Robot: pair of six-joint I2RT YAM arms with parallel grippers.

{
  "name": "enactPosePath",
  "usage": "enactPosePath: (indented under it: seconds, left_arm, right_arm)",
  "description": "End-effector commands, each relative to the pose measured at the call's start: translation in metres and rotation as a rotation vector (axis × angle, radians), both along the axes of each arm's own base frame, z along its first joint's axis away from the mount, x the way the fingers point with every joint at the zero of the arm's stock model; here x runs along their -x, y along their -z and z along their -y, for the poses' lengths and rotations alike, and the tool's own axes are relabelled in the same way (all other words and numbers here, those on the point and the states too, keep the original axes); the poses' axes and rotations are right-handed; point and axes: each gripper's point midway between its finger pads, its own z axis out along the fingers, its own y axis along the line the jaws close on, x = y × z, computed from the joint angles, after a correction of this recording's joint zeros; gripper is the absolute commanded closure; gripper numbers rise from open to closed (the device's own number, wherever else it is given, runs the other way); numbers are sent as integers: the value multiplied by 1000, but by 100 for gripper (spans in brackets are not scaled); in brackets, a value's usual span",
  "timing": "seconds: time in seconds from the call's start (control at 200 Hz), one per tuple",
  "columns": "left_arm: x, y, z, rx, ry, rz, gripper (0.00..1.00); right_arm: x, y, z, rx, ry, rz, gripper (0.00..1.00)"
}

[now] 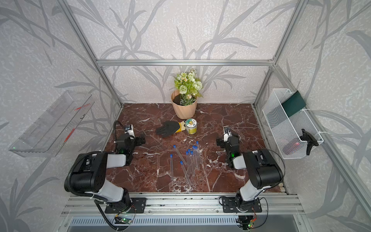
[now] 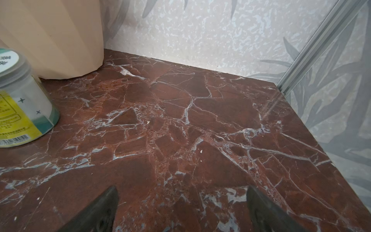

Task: Remove stoppers from test tubes
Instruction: Pick up the test tube at the center of the board.

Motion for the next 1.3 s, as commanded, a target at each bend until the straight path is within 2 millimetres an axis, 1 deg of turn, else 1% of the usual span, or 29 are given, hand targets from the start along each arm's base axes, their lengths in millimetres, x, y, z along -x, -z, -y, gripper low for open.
enactPosePath:
  seconds: [0.0, 0.48, 0.645, 0.76, 0.835, 0.935, 0.995, 1.045, 1.07, 1.18, 1.255, 1.295]
  left_arm:
    - [4, -4, -2, 5, -4, 9, 1]
    - [3, -4, -2, 5, -3, 11, 1]
    - [4, -4, -2, 2, -3, 14, 1]
    - [2, -7, -2, -4, -2, 56, 1]
    - [3, -6, -2, 1, -2, 38, 1]
    - [4, -3, -3, 8, -10, 5, 1]
    - [4, -8, -7, 6, -37, 34, 1]
    - [5, -15, -18, 4, -107, 53, 1]
    - [7, -18, -21, 4, -124, 43, 1]
    - [12, -27, -19, 8, -115, -45, 1]
    - [22, -32, -21, 47, -152, -96, 1]
    - [28, -35, -18, 73, -155, -125, 1]
  right_arm:
    - [2, -7, 0, 1, -9, 24, 1]
    - [1, -7, 0, 1, -6, 20, 1]
    - [-1, -7, 1, -10, -6, 12, 1]
    - [-2, -6, 3, -21, -5, 3, 1]
    - [-2, -5, 4, -27, -3, -2, 1]
    - [-2, -5, 4, -28, -3, -2, 1]
    - [-2, -5, 6, -25, 4, 1, 1]
    - [-1, -9, 8, -25, 21, 9, 1]
    - [-1, -11, 9, -26, 27, 12, 1]
    - [5, -23, 9, -26, 22, 38, 1]
    - [11, -36, 8, -10, 17, 41, 1]
    - [15, -44, 6, 2, 9, 46, 1]
